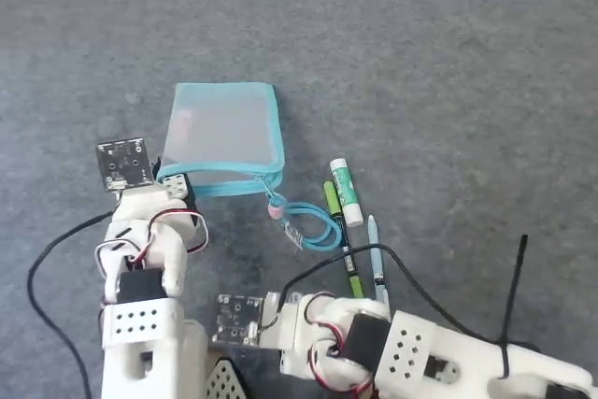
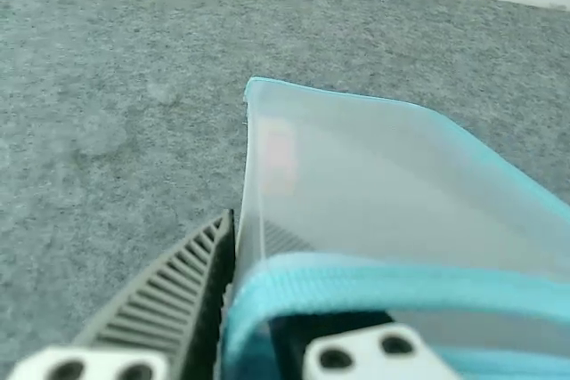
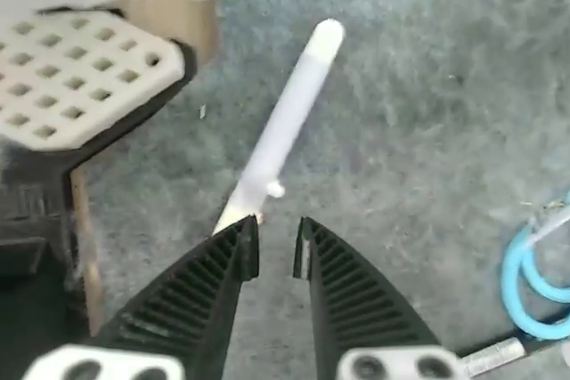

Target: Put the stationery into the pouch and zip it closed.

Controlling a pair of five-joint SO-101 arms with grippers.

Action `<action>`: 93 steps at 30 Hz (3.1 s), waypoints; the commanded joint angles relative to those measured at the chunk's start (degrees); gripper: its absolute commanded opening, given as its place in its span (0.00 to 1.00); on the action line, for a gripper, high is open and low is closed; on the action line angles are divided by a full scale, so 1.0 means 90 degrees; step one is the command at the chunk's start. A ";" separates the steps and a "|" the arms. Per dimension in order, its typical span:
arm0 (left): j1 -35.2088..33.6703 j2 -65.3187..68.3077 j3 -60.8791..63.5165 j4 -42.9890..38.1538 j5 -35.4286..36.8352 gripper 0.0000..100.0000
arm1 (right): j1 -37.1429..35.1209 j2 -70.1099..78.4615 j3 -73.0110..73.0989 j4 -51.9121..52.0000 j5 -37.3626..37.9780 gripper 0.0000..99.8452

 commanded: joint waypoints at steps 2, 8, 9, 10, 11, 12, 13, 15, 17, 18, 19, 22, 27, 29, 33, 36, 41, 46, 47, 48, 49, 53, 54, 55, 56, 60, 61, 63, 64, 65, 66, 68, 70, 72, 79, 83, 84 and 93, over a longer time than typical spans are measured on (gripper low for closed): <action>-0.0029 0.0059 -0.0357 -0.0283 -0.0029 0.01 | -0.0630 -0.0132 0.0068 -0.0142 -0.0088 0.09; -0.0020 0.0059 -0.0347 -0.0283 -0.0029 0.01 | -0.0864 -0.0132 0.0420 -0.0435 -0.0088 0.09; -0.0020 0.0059 -0.0347 -0.0283 -0.0029 0.01 | -0.0864 -0.0132 0.0518 -0.0493 -0.0068 0.09; -0.0010 0.0059 -0.0347 -0.0283 -0.0029 0.01 | -0.0864 -0.0132 0.0596 -0.0552 -0.0049 0.09; -0.0010 0.0059 -0.0347 -0.0283 -0.0029 0.01 | -0.0864 -0.0132 0.0645 -0.0571 -0.0049 0.09; -0.0010 0.0059 -0.0347 -0.0283 -0.0029 0.01 | -0.0845 -0.0132 0.0654 -0.0571 -0.0039 0.09; -0.0010 0.0059 -0.0337 -0.0283 -0.0029 0.01 | -0.0767 -0.0132 0.0654 -0.0571 -0.0039 0.09; -0.0010 0.0059 -0.0327 -0.0274 -0.0039 0.01 | -0.0513 -0.0132 0.0654 -0.0571 -0.0078 0.13; -0.0010 0.0059 -0.0327 -0.0264 -0.0039 0.01 | -0.0249 -0.0132 0.0694 -0.0542 -0.0088 0.18; -0.0010 0.0059 -0.0327 -0.0264 -0.0039 0.01 | -0.0161 -0.0132 0.0703 -0.0532 -0.0088 0.20; -0.0010 0.0059 -0.0327 -0.0264 -0.0039 0.01 | -0.0083 -0.0132 0.0703 -0.0532 -0.0156 0.21; -0.0010 0.0059 -0.0327 -0.0264 -0.0039 0.01 | -0.0063 -0.0122 0.0713 -0.0532 -0.0400 0.21; -0.0010 0.0059 -0.0327 -0.0254 -0.0039 0.01 | -0.0073 -0.0122 0.0713 -0.0532 -0.0391 0.21; -0.0010 0.0059 -0.0327 -0.0254 -0.0039 0.01 | -0.0083 -0.0122 0.0713 -0.0532 -0.0391 0.21; -0.0010 0.0059 -0.0327 -0.0254 -0.0039 0.01 | -0.0562 0.0015 0.0840 -0.0542 -0.0371 0.21; -0.0010 0.0059 -0.0327 -0.0254 -0.0039 0.01 | -0.0757 0.0513 0.0635 -0.0532 -0.0303 0.21; -0.0010 0.0059 -0.0327 -0.0254 -0.0039 0.01 | -0.0542 0.1705 0.0098 -0.0562 -0.0332 0.21; -0.0010 0.0059 -0.0327 -0.0254 -0.0039 0.01 | -0.0444 0.2613 -0.0303 -0.0532 -0.0313 0.21; -0.0010 0.0059 -0.0327 -0.0254 -0.0039 0.01 | -0.0435 0.2740 -0.0371 -0.0532 -0.0332 0.21; -0.0010 0.0059 -0.0327 -0.0254 -0.0039 0.01 | -0.0425 0.2838 -0.0430 -0.0532 -0.0332 0.21; -0.0010 0.0059 -0.0317 -0.0254 -0.0039 0.01 | -0.0425 0.2896 -0.0469 -0.0532 -0.0332 0.21; -0.0010 0.0059 -0.0317 -0.0254 -0.0039 0.01 | -0.0415 0.2828 -0.0469 -0.0532 -0.0303 0.16; -0.0010 0.0059 -0.0317 -0.0254 -0.0039 0.01 | -0.0415 0.2789 -0.0469 -0.0532 -0.0303 0.13; -0.0010 0.0059 -0.0317 -0.0254 -0.0039 0.01 | -0.0415 0.2740 -0.0469 -0.0532 -0.0293 0.10; -0.0010 0.0059 -0.0317 -0.0254 -0.0039 0.01 | -0.0405 0.2691 -0.0469 -0.0532 -0.0293 0.07; 0.0000 0.0059 -0.0317 -0.0254 -0.0039 0.01 | 0.0142 0.2486 -0.0469 -0.0532 -0.0283 0.01; 0.0000 0.0059 -0.0317 -0.0254 -0.0039 0.01 | 0.0317 0.2427 -0.0469 -0.0532 -0.0283 0.01; 0.0000 0.0059 -0.0317 -0.0254 -0.0039 0.01 | 0.0640 0.2330 -0.0479 -0.0513 -0.0283 0.01; 0.0000 0.0059 -0.0317 -0.0254 -0.0039 0.01 | 0.0796 0.2281 -0.0488 -0.0464 -0.0283 0.01; 0.0000 0.0059 -0.0317 -0.0254 -0.0039 0.01 | 0.0943 0.2252 -0.0537 -0.0386 -0.0225 0.01; 0.0000 0.0059 -0.0317 -0.0254 -0.0039 0.01 | 0.1079 0.2242 -0.0615 -0.0278 -0.0078 0.01; 0.0000 0.0059 -0.0317 -0.0254 -0.0039 0.01 | 0.1441 0.2252 -0.0772 -0.0083 0.0215 0.01; 0.0000 0.0059 -0.0317 -0.0254 -0.0039 0.01 | 0.1929 0.2203 -0.0977 0.0200 0.0313 0.01; 0.0000 0.0059 -0.0317 -0.0254 -0.0039 0.01 | 0.2515 0.2203 -0.1250 0.0464 0.0322 0.01; 0.0000 0.0059 -0.0317 -0.0254 -0.0039 0.01 | 0.4606 0.2193 -0.2256 0.1167 0.0313 0.01; 0.0000 0.0059 -0.0317 -0.0254 -0.0039 0.01 | 0.5280 0.2193 -0.2295 0.1138 0.0322 0.01; 0.0000 0.0059 -0.0317 -0.0254 -0.0039 0.01 | 0.5426 0.2193 -0.2295 0.1138 0.0322 0.01; -0.0039 0.0049 -0.0337 -0.0264 -0.0020 0.01 | 0.6540 0.2193 -0.2696 0.1177 0.0322 0.01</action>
